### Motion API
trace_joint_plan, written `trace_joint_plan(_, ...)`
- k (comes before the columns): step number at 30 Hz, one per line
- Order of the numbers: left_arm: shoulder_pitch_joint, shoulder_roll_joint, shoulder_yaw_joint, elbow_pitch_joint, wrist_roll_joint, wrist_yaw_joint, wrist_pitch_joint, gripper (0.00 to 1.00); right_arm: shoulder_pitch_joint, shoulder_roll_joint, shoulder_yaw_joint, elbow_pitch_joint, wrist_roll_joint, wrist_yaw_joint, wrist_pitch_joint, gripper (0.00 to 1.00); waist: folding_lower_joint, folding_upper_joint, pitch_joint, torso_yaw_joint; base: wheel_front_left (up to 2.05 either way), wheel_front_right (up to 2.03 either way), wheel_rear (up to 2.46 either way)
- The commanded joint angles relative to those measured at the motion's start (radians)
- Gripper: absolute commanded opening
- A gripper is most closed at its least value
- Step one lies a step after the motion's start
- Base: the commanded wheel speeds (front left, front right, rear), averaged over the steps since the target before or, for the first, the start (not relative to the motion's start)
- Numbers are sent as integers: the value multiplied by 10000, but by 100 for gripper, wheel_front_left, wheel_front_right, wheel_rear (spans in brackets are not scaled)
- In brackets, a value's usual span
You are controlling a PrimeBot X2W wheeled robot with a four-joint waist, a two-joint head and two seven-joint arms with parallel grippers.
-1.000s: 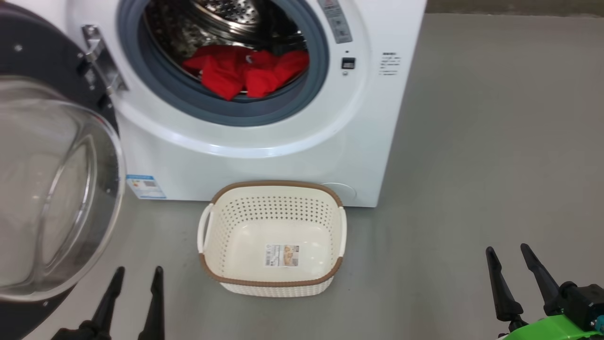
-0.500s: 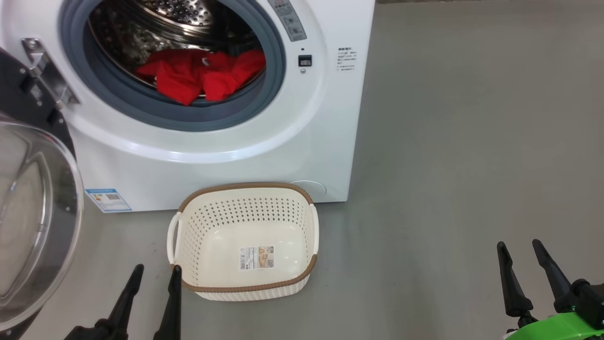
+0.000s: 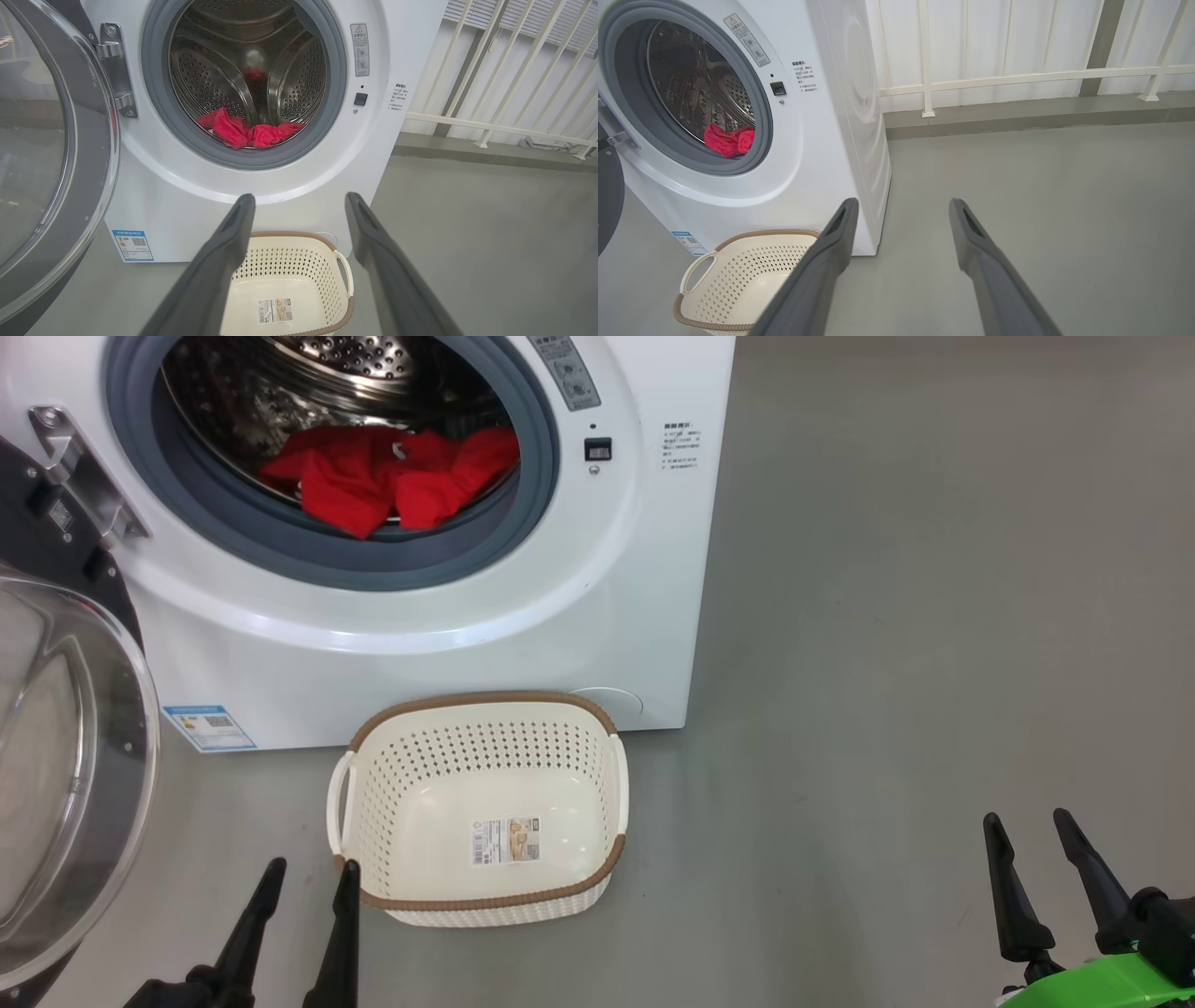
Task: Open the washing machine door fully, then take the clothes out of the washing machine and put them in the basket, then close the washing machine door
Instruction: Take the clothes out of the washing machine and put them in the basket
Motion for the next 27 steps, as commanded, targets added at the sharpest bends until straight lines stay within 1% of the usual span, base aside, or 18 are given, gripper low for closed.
trace_joint_plan(1, -379, 163, 293, -237, -42, 15, -48, 100, -87, -143, 144, -272, -75, 73, -93, 100, 0, 0, -25, 19, 0, 0, 0)
trace_joint_plan(8, -364, 169, 295, -307, -67, 15, -48, 100, -63, -154, 162, -269, -85, 73, -93, 100, 0, 0, -76, 62, 1, -2, 1)
trace_joint_plan(12, -393, 213, 206, -331, -165, 15, -48, 100, -61, -159, 197, -280, -91, 73, -93, 100, 0, 0, -61, 79, 39, -45, 6)
trace_joint_plan(27, -632, 227, 246, -294, -288, 15, -48, 100, -153, -147, 343, -289, -103, 73, -93, 100, 0, 0, 118, 83, 111, -116, 5)
